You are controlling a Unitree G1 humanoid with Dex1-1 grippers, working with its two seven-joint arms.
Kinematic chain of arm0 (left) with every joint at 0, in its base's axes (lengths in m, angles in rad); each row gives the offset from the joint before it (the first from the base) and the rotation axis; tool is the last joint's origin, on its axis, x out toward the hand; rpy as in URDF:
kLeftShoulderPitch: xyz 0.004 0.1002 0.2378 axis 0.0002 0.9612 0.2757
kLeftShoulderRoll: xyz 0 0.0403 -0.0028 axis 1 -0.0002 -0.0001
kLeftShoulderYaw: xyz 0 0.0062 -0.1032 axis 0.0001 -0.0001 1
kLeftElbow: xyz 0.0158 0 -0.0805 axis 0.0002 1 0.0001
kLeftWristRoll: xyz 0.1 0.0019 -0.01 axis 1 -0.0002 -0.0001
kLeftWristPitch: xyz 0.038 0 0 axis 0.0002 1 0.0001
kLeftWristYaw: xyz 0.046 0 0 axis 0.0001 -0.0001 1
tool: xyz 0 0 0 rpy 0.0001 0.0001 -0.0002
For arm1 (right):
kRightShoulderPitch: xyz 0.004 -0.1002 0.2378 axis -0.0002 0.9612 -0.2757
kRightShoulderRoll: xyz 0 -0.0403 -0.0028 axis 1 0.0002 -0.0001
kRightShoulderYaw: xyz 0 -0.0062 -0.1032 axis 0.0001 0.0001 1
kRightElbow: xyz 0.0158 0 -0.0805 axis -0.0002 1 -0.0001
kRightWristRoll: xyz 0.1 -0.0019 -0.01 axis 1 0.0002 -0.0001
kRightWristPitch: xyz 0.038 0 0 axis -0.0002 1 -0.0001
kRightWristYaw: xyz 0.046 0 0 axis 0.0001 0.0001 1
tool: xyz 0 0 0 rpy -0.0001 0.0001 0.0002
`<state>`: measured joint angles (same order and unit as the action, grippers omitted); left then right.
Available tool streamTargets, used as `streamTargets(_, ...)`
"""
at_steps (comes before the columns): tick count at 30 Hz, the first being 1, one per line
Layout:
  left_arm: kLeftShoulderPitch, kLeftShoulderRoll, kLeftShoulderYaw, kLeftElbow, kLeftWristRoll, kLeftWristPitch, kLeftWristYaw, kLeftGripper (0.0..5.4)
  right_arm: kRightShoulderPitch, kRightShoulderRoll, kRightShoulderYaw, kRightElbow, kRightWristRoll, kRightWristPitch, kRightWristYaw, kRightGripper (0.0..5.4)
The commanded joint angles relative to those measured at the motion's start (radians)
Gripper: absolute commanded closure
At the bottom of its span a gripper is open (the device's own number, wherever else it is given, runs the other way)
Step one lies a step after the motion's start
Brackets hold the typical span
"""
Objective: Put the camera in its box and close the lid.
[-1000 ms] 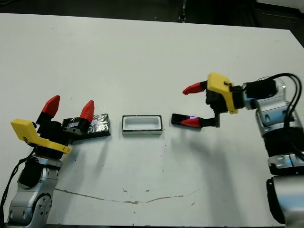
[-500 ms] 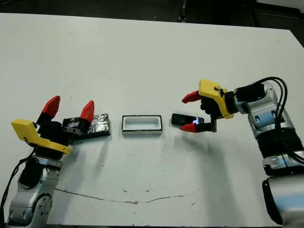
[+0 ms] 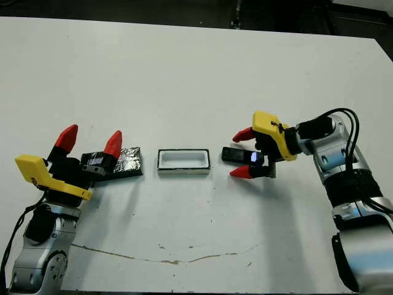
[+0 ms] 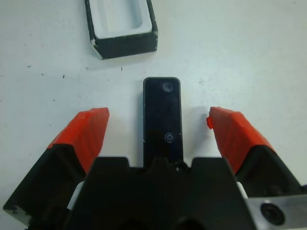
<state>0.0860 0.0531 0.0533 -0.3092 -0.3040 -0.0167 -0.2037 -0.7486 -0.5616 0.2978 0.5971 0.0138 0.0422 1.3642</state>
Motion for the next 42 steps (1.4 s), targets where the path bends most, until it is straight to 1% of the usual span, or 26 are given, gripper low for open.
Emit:
streamTargets(1, 0.020, 0.000, -0.003, 0.000, 0.012, 0.002, 0.004, 0.00, 0.022, 0.008, 0.012, 0.016, -0.014, 0.026, 0.000, 0.27)
streamTargets(3, 0.020, -0.002, -0.001, -0.001, 0.006, 0.005, 0.004, 0.00, 0.026, 0.009, 0.010, 0.018, -0.014, 0.031, -0.004, 0.53)
streamTargets(7, 0.023, -0.003, -0.002, -0.004, 0.018, 0.004, 0.013, 0.00, 0.040, 0.009, 0.003, -0.001, -0.008, 0.041, -0.012, 1.03)
streamTargets(11, 0.022, -0.002, 0.001, 0.000, 0.012, 0.003, 0.010, 0.00, 0.050, 0.009, -0.001, 0.000, -0.010, -0.012, -0.027, 1.55)
streamTargets(13, 0.025, -0.002, 0.000, -0.001, 0.021, 0.001, 0.014, 0.00, 0.052, 0.010, -0.003, 0.002, -0.006, -0.012, -0.026, 1.84)
streamTargets(15, 0.026, -0.002, 0.000, -0.001, 0.026, -0.003, 0.015, 0.00, 0.056, 0.006, -0.001, -0.005, -0.009, -0.030, -0.029, 2.07)
streamTargets(18, 0.024, -0.006, 0.004, 0.000, 0.008, 0.000, 0.004, 0.00, 0.060, 0.004, -0.001, -0.006, -0.011, -0.041, -0.033, 2.46)
streamTargets(23, 0.025, -0.008, 0.002, 0.000, 0.013, 0.001, 0.008, 0.00, 0.064, -0.002, -0.001, -0.025, -0.015, -0.047, -0.043, 3.19)
streamTargets(26, 0.024, -0.007, 0.004, 0.001, 0.012, 0.001, 0.005, 0.00, 0.061, -0.006, 0.002, -0.034, -0.021, -0.073, -0.043, 3.56)
streamTargets(27, 0.024, -0.005, 0.004, 0.001, 0.015, -0.001, 0.005, 0.00, 0.058, -0.007, 0.003, -0.039, -0.022, -0.065, -0.042, 3.69)
streamTargets(32, 0.026, -0.009, 0.005, -0.004, 0.012, 0.006, 0.010, 0.00, 0.043, -0.002, -0.008, -0.030, -0.008, -0.037, -0.025, 3.74)
streamTargets(36, 0.027, -0.008, 0.003, -0.002, 0.025, -0.001, 0.013, 0.00, 0.044, -0.005, -0.026, -0.045, -0.004, -0.056, -0.049, 3.74)
streamTargets(38, 0.027, -0.007, 0.005, -0.002, 0.023, 0.002, 0.012, 0.00, 0.038, -0.012, -0.038, -0.066, -0.001, -0.051, -0.062, 3.74)
streamTargets(40, 0.028, -0.009, 0.006, -0.007, 0.013, 0.013, 0.011, 0.00, 0.030, -0.013, -0.059, -0.092, 0.011, -0.027, -0.078, 3.74)
streamTargets(42, 0.028, -0.008, 0.005, -0.007, 0.016, 0.011, 0.010, 0.00, 0.020, -0.001, -0.095, -0.106, 0.043, -0.028, -0.092, 3.74)
